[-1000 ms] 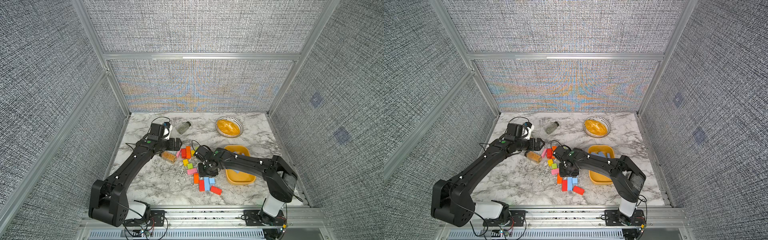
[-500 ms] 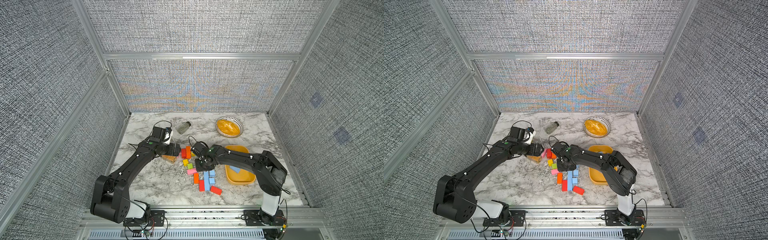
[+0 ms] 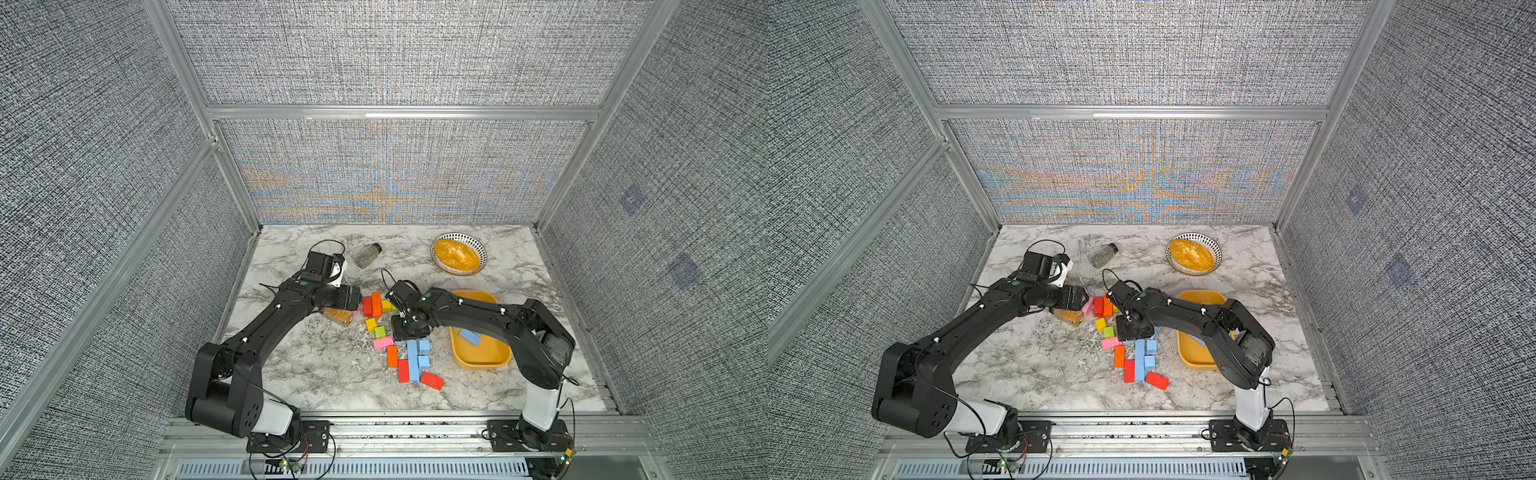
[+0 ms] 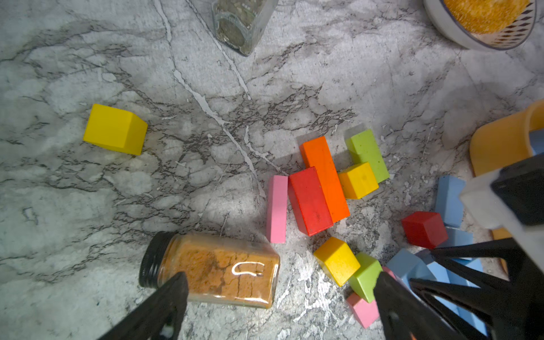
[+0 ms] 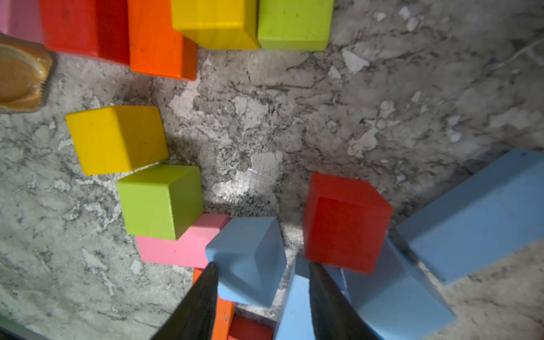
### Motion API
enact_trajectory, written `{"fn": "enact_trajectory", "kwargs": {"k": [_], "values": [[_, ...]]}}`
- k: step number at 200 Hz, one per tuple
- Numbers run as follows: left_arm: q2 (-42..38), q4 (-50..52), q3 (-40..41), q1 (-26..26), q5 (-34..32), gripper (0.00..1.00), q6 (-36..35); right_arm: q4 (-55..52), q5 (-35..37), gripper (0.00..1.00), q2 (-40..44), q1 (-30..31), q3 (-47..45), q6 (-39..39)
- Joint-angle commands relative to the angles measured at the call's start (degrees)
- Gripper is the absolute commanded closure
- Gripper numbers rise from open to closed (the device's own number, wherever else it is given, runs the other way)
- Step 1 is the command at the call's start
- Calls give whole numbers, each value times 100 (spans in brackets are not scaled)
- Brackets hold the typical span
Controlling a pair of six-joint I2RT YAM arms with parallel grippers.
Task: Pick out the blue building blocks
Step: Pick up the building block from the center of the board.
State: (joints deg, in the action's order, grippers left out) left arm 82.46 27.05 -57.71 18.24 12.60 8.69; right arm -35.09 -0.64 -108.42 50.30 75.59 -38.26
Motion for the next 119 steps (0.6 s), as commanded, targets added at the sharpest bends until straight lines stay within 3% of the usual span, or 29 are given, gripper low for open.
{"fn": "enact_trajectory", "kwargs": {"k": [1, 78, 119], "values": [[-82, -51, -104, -5, 30, 0, 38, -151, 63, 46, -6, 23, 90, 46], [-288, -100, -18, -5, -45, 0, -65, -299, 259, 47, -347, 15, 313, 314], [-479, -156, 159, -5, 12, 0, -72, -327, 378, 63, -430, -8, 465, 413]]}}
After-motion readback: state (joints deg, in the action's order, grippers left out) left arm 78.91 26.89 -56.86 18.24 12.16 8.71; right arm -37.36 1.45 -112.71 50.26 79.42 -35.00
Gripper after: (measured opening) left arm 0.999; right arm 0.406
